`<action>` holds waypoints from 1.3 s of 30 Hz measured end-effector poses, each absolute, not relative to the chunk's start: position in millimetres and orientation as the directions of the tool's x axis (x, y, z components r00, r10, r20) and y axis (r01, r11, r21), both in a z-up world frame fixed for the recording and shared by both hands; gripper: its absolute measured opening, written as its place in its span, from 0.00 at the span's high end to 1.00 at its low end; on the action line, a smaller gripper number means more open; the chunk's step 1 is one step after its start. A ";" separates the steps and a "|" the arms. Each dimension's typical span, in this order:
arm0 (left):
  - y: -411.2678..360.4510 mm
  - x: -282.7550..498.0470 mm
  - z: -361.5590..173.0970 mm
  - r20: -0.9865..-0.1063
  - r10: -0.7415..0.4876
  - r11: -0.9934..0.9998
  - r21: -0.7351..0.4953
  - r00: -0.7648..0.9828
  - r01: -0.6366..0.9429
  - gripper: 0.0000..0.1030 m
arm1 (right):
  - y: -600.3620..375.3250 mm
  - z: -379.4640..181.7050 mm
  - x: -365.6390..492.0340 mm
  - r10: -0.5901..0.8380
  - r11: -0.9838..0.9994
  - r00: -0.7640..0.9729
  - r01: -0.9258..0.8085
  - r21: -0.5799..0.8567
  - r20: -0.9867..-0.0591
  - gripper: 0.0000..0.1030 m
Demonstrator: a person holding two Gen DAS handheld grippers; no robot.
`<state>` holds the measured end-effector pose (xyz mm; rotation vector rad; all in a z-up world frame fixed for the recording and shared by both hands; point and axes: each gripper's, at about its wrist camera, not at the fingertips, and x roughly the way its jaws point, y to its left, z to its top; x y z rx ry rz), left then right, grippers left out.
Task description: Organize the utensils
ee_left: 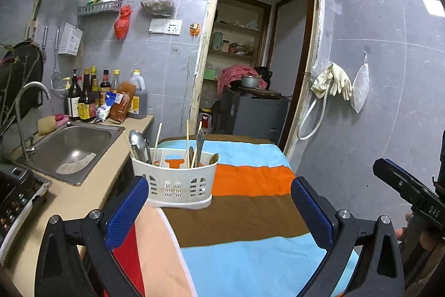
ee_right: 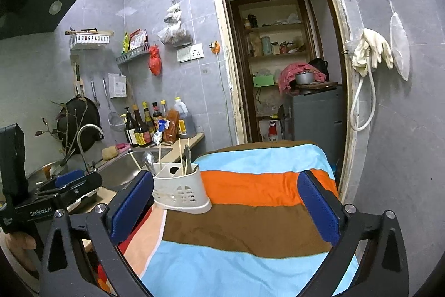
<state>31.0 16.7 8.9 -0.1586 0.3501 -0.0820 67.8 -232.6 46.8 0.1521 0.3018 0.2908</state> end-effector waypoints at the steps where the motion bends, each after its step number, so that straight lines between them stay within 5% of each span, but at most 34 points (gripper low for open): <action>1: 17.3 26.5 8.7 -0.331 -0.103 0.985 -0.167 0.938 0.049 0.00 | -234.0 46.2 63.6 0.305 0.946 0.914 -0.260 0.192 -0.269 0.01; 39: 27.7 1.2 5.1 -0.304 -0.060 0.984 -0.179 0.951 0.005 0.00 | -240.5 39.5 28.6 0.269 0.958 0.917 -0.222 0.184 -0.296 0.01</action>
